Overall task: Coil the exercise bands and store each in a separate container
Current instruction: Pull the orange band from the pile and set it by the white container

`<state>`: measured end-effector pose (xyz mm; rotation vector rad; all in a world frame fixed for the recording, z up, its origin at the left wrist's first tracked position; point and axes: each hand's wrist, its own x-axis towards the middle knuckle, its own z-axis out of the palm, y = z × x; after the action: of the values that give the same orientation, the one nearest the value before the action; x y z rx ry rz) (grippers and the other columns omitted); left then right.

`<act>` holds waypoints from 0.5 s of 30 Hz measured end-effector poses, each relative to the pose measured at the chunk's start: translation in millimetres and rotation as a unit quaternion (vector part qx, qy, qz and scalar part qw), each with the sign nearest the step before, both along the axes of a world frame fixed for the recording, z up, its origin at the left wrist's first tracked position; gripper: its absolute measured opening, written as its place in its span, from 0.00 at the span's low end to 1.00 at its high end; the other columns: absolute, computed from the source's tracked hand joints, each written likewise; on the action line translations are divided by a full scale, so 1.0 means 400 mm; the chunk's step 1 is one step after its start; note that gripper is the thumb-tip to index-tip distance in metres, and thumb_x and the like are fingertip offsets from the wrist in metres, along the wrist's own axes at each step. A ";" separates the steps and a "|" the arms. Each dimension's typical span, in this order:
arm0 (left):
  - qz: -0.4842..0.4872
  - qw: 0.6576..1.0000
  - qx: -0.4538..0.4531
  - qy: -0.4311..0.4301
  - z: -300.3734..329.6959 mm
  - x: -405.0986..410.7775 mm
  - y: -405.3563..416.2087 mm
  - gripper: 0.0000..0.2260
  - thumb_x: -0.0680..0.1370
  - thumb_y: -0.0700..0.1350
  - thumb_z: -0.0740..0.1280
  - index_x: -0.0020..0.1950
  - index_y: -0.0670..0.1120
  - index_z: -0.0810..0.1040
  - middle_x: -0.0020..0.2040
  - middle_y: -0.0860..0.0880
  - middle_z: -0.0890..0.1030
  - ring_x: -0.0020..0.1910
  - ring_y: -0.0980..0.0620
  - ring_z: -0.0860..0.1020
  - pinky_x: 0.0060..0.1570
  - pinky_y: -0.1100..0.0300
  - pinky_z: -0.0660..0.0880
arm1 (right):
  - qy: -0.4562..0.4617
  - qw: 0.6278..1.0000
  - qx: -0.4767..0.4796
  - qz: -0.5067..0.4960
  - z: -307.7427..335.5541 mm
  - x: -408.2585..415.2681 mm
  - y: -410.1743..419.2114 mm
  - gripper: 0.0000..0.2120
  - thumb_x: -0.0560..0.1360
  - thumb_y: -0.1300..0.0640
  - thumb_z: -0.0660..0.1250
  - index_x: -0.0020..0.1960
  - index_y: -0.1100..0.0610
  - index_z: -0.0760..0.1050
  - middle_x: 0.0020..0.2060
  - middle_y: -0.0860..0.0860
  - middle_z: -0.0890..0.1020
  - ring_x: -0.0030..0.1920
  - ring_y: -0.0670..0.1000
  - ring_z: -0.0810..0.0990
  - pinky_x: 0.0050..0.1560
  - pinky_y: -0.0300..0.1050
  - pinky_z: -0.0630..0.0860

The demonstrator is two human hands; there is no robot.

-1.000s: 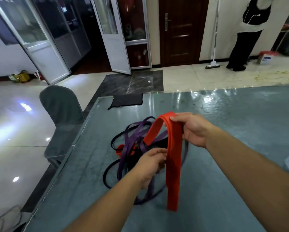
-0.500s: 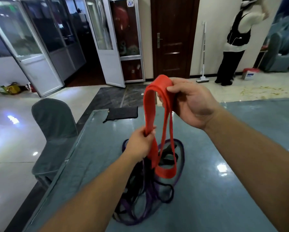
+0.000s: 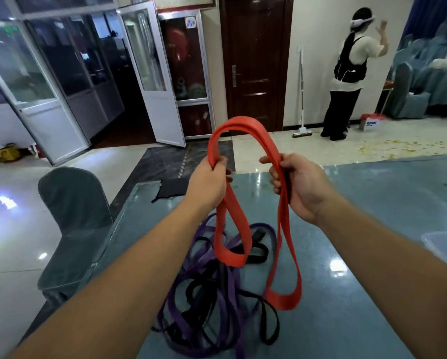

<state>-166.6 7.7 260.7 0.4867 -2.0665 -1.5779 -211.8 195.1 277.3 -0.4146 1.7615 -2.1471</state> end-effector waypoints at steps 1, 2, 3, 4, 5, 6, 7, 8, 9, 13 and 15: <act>-0.012 1.000 -0.001 -0.015 -0.008 -0.002 0.009 0.09 0.86 0.51 0.60 0.58 0.52 0.78 0.47 0.50 0.84 0.47 0.51 0.85 0.52 0.52 0.81 | -0.005 1.000 -0.004 -0.001 -0.005 0.003 0.003 0.19 0.83 0.59 0.53 0.59 0.64 0.82 0.35 0.51 0.71 0.36 0.49 0.68 0.42 0.45 0.66; -0.024 0.999 -0.004 -0.029 -0.020 -0.004 0.018 0.09 0.86 0.51 0.60 0.59 0.52 0.78 0.48 0.50 0.84 0.49 0.51 0.85 0.52 0.51 0.80 | -0.009 1.000 -0.007 -0.003 -0.007 0.006 0.004 0.19 0.83 0.59 0.54 0.60 0.65 0.81 0.35 0.51 0.71 0.36 0.49 0.68 0.42 0.45 0.66; -0.037 0.998 -0.010 -0.043 -0.033 -0.006 0.027 0.09 0.85 0.50 0.60 0.60 0.51 0.78 0.49 0.50 0.84 0.50 0.51 0.85 0.52 0.52 0.79 | -0.015 1.000 -0.011 -0.011 -0.005 0.009 0.001 0.19 0.83 0.59 0.55 0.61 0.66 0.81 0.35 0.52 0.70 0.37 0.49 0.68 0.42 0.45 0.66; -0.049 0.997 -0.018 -0.059 -0.048 -0.007 0.036 0.09 0.86 0.50 0.60 0.61 0.51 0.77 0.50 0.51 0.84 0.50 0.51 0.84 0.52 0.53 0.78 | -0.020 0.999 -0.018 -0.023 0.000 0.011 -0.001 0.18 0.83 0.59 0.57 0.62 0.68 0.80 0.36 0.52 0.70 0.36 0.49 0.68 0.42 0.45 0.67; -0.063 0.995 -0.025 -0.074 -0.063 -0.008 0.045 0.09 0.86 0.49 0.59 0.61 0.50 0.77 0.51 0.51 0.84 0.51 0.52 0.84 0.51 0.54 0.77 | -0.023 0.999 -0.025 -0.037 0.007 0.012 -0.004 0.17 0.82 0.59 0.59 0.62 0.69 0.79 0.35 0.52 0.70 0.36 0.49 0.68 0.42 0.45 0.68; -0.079 0.993 -0.030 -0.084 -0.079 -0.007 0.053 0.08 0.86 0.49 0.59 0.61 0.50 0.76 0.50 0.52 0.84 0.51 0.53 0.84 0.51 0.55 0.76 | -0.024 0.998 -0.032 -0.046 0.016 0.012 -0.009 0.14 0.82 0.60 0.61 0.59 0.69 0.79 0.34 0.52 0.70 0.36 0.49 0.68 0.42 0.46 0.68; -0.097 0.991 -0.030 -0.089 -0.094 -0.006 0.062 0.08 0.87 0.48 0.58 0.61 0.49 0.75 0.50 0.53 0.84 0.51 0.52 0.84 0.51 0.55 0.76 | -0.024 0.998 -0.045 -0.049 0.025 0.013 -0.013 0.10 0.82 0.60 0.62 0.54 0.65 0.80 0.33 0.52 0.70 0.35 0.49 0.69 0.42 0.47 0.69; -0.117 0.989 -0.027 -0.090 -0.108 -0.003 0.073 0.07 0.87 0.47 0.58 0.61 0.49 0.75 0.50 0.53 0.84 0.51 0.52 0.83 0.51 0.56 0.76 | -0.028 0.997 -0.064 -0.047 0.035 0.014 -0.016 0.08 0.82 0.61 0.63 0.50 0.62 0.79 0.32 0.51 0.71 0.35 0.50 0.70 0.42 0.47 0.70; -0.137 0.986 -0.020 -0.091 -0.120 -0.001 0.085 0.07 0.87 0.45 0.58 0.61 0.47 0.75 0.50 0.52 0.84 0.51 0.50 0.82 0.51 0.55 0.77 | -0.031 0.995 -0.086 -0.041 0.044 0.013 -0.020 0.07 0.82 0.62 0.63 0.47 0.60 0.79 0.31 0.51 0.73 0.34 0.49 0.72 0.40 0.46 0.72; -0.192 0.968 0.120 -0.106 -0.147 0.018 0.142 0.15 0.86 0.51 0.58 0.60 0.44 0.79 0.48 0.43 0.88 0.46 0.44 0.85 0.54 0.42 0.82 | 0.006 0.996 -0.094 -0.010 0.070 0.001 -0.034 0.06 0.83 0.61 0.65 0.52 0.55 0.80 0.33 0.48 0.84 0.35 0.46 0.82 0.39 0.45 0.82; -0.225 0.945 0.213 -0.104 -0.151 0.030 0.159 0.22 0.84 0.61 0.55 0.61 0.46 0.79 0.53 0.40 0.87 0.51 0.43 0.86 0.53 0.46 0.83 | 0.016 0.997 -0.076 -0.030 0.068 -0.010 -0.034 0.04 0.83 0.59 0.67 0.55 0.54 0.80 0.38 0.49 0.86 0.39 0.48 0.84 0.48 0.54 0.84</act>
<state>-154.6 71.3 200.3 0.3530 -2.0873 -2.3613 -215.8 181.4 304.5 -0.4414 1.6516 -2.3378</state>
